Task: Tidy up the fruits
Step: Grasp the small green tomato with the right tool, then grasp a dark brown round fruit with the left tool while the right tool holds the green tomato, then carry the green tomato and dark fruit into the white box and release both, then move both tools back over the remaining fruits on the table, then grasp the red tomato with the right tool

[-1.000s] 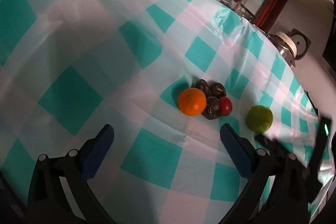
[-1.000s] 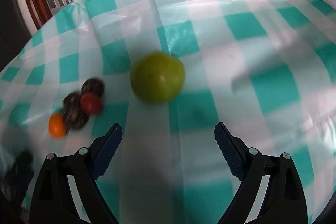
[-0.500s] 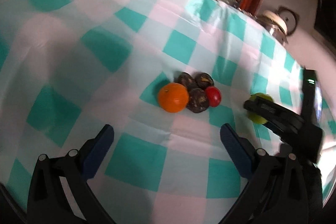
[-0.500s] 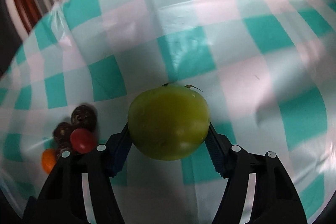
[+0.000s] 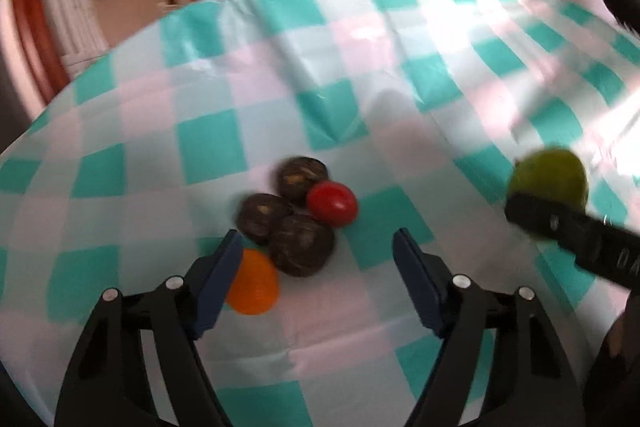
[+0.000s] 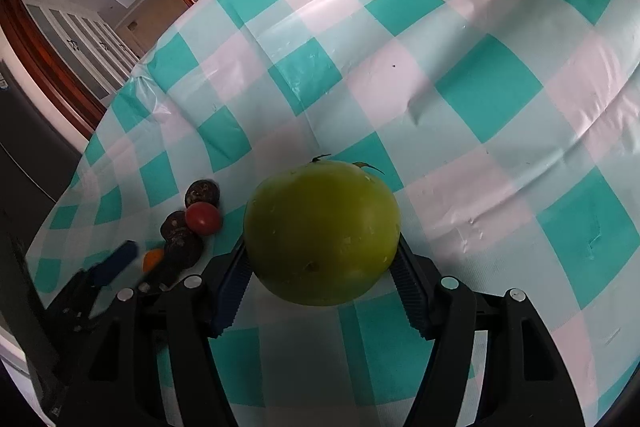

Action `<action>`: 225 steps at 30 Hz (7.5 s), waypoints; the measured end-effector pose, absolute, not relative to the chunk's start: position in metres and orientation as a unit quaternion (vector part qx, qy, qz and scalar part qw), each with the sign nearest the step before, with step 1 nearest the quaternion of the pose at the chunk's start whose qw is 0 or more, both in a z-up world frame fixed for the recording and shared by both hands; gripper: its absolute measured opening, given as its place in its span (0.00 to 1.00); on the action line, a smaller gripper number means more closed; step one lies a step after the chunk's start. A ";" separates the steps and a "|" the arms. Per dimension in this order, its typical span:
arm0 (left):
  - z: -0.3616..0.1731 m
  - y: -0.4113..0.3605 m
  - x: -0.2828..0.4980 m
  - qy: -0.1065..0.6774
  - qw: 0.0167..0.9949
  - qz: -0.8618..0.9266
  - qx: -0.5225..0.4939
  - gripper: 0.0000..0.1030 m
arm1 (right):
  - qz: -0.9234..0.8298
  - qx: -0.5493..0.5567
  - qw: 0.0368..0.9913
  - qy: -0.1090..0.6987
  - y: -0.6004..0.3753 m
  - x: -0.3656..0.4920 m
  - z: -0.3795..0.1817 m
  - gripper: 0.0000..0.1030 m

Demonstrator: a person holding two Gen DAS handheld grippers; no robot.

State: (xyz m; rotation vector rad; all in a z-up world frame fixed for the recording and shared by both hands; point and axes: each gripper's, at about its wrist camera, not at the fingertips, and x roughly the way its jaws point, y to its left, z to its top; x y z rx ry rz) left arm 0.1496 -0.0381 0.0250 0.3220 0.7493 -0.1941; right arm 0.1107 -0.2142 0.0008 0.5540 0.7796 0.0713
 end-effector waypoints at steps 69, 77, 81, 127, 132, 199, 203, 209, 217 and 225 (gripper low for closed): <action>0.033 -0.005 0.027 0.331 0.938 -0.065 -0.076 0.36 | 0.046 0.289 0.886 0.360 -0.223 0.109 -0.001 0.63; 0.029 0.011 0.035 0.345 0.930 -0.056 -0.112 0.36 | 0.053 0.276 0.898 0.338 -0.220 0.107 0.005 0.63; 0.030 0.012 0.039 0.345 0.930 -0.051 -0.114 0.36 | 0.053 0.259 0.908 0.325 -0.216 0.105 0.010 0.63; 0.018 -0.242 -0.263 0.308 0.792 -0.503 0.156 0.36 | -0.243 0.271 0.798 0.481 -0.475 -0.405 -0.136 0.63; -0.041 -0.332 -0.311 0.371 0.691 -0.557 0.274 0.36 | -0.276 0.219 0.766 0.538 -0.493 -0.406 -0.157 0.63; 0.058 -0.014 0.020 0.321 0.944 -0.071 -0.032 0.98 | -0.018 0.124 0.919 0.373 -0.261 -0.109 0.029 0.86; 0.038 -0.006 0.067 0.344 0.936 -0.043 -0.057 0.98 | -0.005 0.136 0.918 0.373 -0.245 -0.053 0.023 0.86; 0.021 0.010 0.100 0.372 0.924 -0.027 -0.086 0.98 | 0.015 0.162 0.913 0.374 -0.235 0.005 0.017 0.86; 0.015 0.023 0.100 0.382 0.916 -0.042 -0.117 0.98 | 0.055 0.189 0.902 0.385 -0.219 0.078 0.009 0.86; 0.014 0.057 0.095 0.368 0.914 0.058 -0.158 0.98 | 0.128 0.106 0.902 0.399 -0.159 0.160 0.012 0.82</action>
